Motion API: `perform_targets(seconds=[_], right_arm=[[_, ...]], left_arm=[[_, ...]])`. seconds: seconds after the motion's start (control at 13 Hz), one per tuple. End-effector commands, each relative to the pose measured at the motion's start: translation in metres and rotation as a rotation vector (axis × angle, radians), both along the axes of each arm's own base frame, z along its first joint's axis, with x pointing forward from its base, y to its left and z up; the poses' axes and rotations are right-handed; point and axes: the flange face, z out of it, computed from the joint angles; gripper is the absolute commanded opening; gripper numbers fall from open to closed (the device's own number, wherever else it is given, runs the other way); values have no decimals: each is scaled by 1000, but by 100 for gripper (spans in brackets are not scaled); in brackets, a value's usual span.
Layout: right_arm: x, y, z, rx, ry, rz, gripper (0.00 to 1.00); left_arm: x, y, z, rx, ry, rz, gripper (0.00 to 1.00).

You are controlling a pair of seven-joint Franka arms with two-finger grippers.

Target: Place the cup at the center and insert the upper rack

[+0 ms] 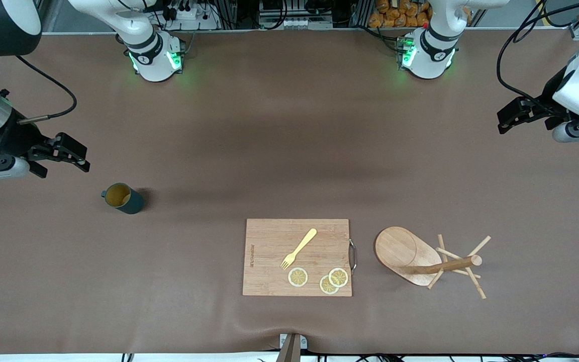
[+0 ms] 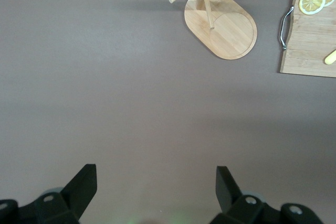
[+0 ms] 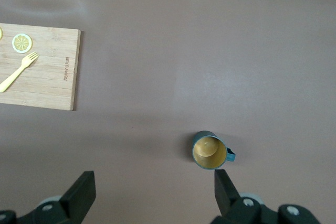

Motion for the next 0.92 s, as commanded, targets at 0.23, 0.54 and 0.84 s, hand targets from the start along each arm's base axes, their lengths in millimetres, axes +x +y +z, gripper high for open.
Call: perform_targets(seconds=[0.23, 0.54, 0.84], right_arm=[[-5, -3, 6, 4, 0, -10, 100], [-6, -2, 5, 3, 13, -8, 100], [-6, -1, 5, 5, 13, -6, 100]], left_arm=[[1, -2, 7, -3, 0, 1, 100], [1, -1, 5, -2, 3, 4, 100], [1, -2, 5, -2, 2, 7, 100]])
